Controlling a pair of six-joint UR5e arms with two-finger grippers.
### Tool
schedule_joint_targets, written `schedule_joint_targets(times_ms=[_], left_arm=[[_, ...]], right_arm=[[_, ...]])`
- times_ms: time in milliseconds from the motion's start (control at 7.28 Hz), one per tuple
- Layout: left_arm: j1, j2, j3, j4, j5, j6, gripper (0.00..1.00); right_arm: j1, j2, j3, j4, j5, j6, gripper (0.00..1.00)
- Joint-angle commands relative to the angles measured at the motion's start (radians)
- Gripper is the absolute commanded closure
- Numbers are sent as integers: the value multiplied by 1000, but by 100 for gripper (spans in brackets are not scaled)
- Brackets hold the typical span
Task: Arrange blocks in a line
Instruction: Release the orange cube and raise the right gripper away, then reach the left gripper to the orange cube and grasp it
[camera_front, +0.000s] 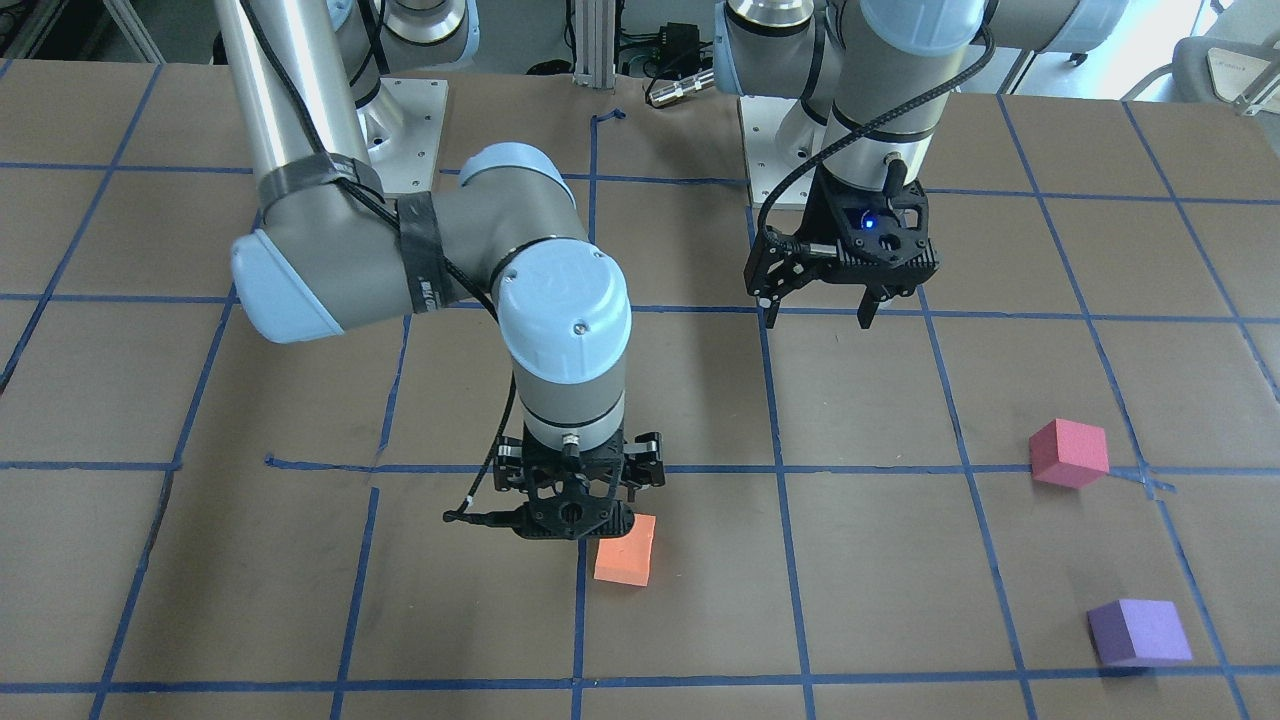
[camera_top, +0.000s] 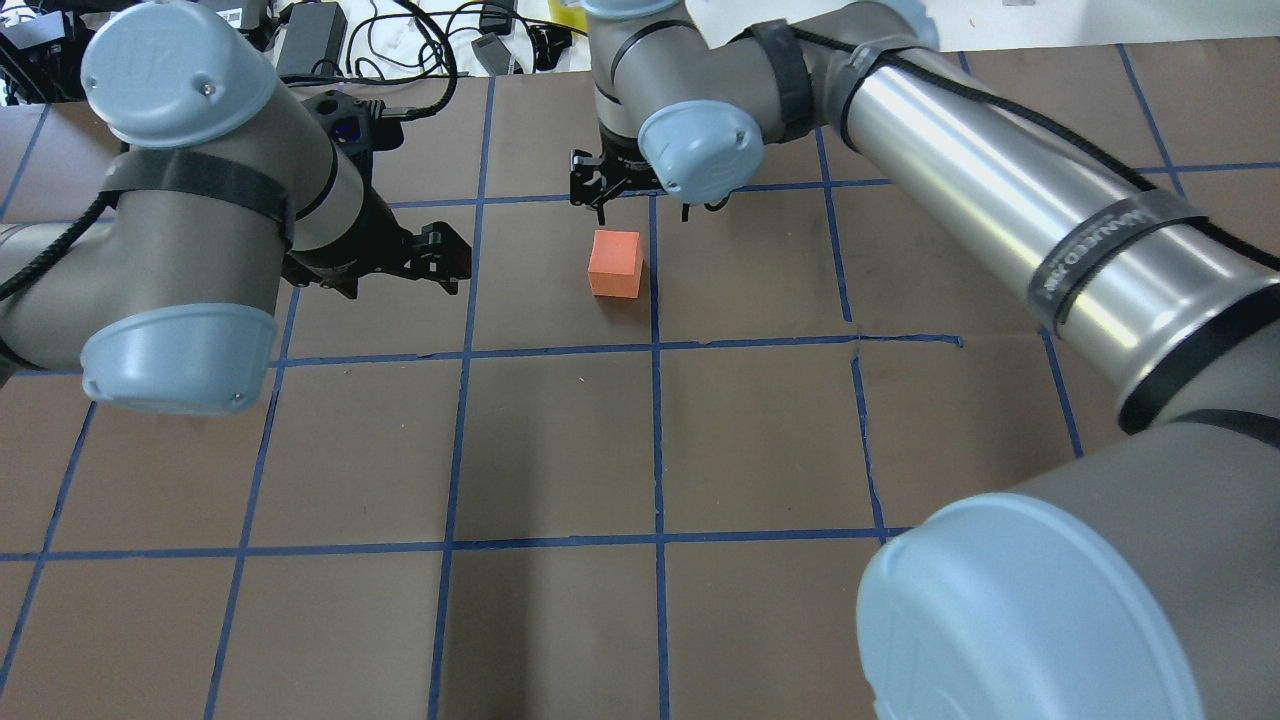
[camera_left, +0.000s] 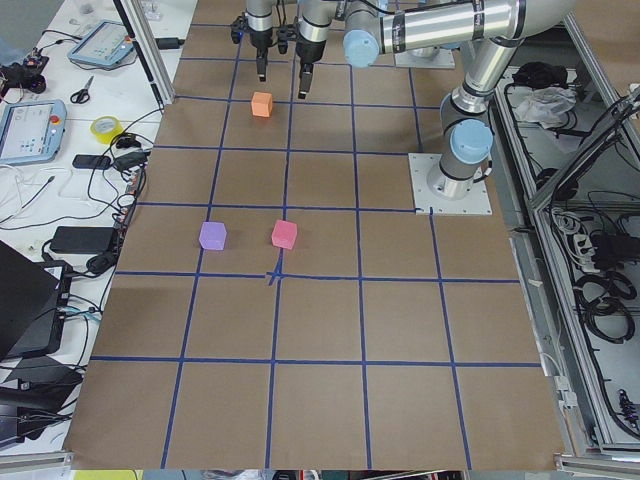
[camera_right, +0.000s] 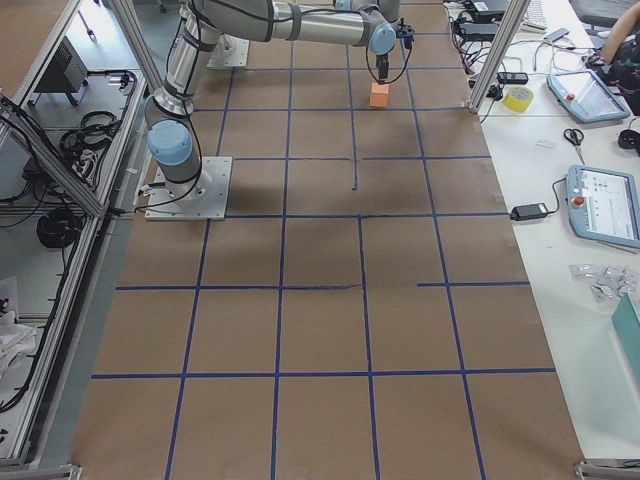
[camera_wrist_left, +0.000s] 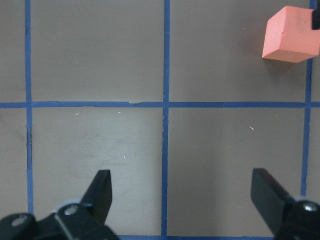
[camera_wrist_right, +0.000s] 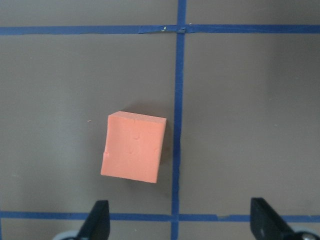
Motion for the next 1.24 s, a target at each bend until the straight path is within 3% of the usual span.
schedule_joint_targets(times_ms=[0, 275, 412, 550, 687, 1099], left_arm=[[-41, -43, 29, 19, -14, 4, 0], [-90, -126, 151, 15, -14, -8, 0], [-118, -172, 170, 34, -9, -10, 0], [-119, -233, 184, 123, -15, -2, 0], [-139, -305, 190, 201, -15, 1, 0], [-194, -500, 299, 282, -15, -10, 0]], right_arm=[[-134, -149, 32, 153, 1, -151, 0], [-205, -308, 152, 221, -8, -214, 0], [-236, -388, 225, 221, -57, -278, 0], [-254, -438, 306, 212, -74, -316, 0], [-258, -444, 336, 186, -69, -323, 0], [-258, -450, 286, 158, -108, -320, 0]])
